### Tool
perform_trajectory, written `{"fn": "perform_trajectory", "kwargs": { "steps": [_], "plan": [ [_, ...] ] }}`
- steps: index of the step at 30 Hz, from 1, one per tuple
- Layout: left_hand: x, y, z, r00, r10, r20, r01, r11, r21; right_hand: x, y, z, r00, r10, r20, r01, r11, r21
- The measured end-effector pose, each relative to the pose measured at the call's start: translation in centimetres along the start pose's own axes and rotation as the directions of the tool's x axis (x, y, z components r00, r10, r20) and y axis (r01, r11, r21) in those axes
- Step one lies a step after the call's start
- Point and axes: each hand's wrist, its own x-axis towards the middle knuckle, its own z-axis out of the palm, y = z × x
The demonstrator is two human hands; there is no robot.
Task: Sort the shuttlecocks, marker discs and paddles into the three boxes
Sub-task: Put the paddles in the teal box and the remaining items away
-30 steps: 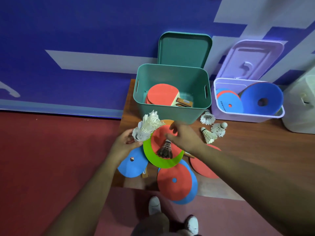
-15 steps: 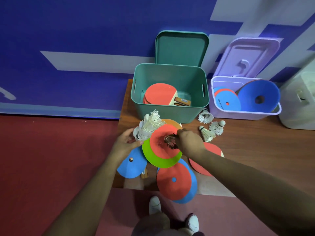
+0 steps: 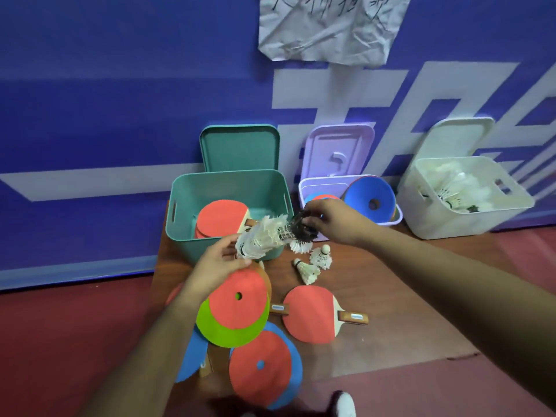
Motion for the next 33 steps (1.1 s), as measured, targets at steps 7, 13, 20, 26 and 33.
{"fn": "perform_trajectory", "kwargs": {
  "steps": [7, 13, 20, 26, 33],
  "plan": [
    [5.5, 4.0, 6.8, 0.998, 0.045, 0.033, -0.048, 0.994, 0.098, -0.5, 6.8, -3.3, 0.969, 0.192, -0.153, -0.172, 0.975, 0.138],
    [11.0, 8.2, 16.3, 0.997, 0.074, -0.031, -0.068, 0.984, 0.166, -1.8, 17.0, -9.0, 0.935, 0.332, -0.125, -0.195, 0.775, 0.601],
    [19.6, 14.8, 30.8, 0.980, 0.200, 0.006, -0.190, 0.917, 0.351, -5.7, 31.7, -16.5, 0.903, 0.410, -0.131, -0.252, 0.751, 0.610],
    [27.6, 18.8, 42.2, 0.961, 0.226, 0.158, -0.275, 0.838, 0.472, -9.2, 43.1, -20.4, 0.830, 0.532, -0.169, -0.309, 0.690, 0.655],
    [36.2, 18.5, 53.3, 0.937, 0.176, 0.303, -0.333, 0.718, 0.611, -11.3, 52.8, -22.1, 0.714, 0.661, -0.230, -0.414, 0.664, 0.622]
  ]
}}
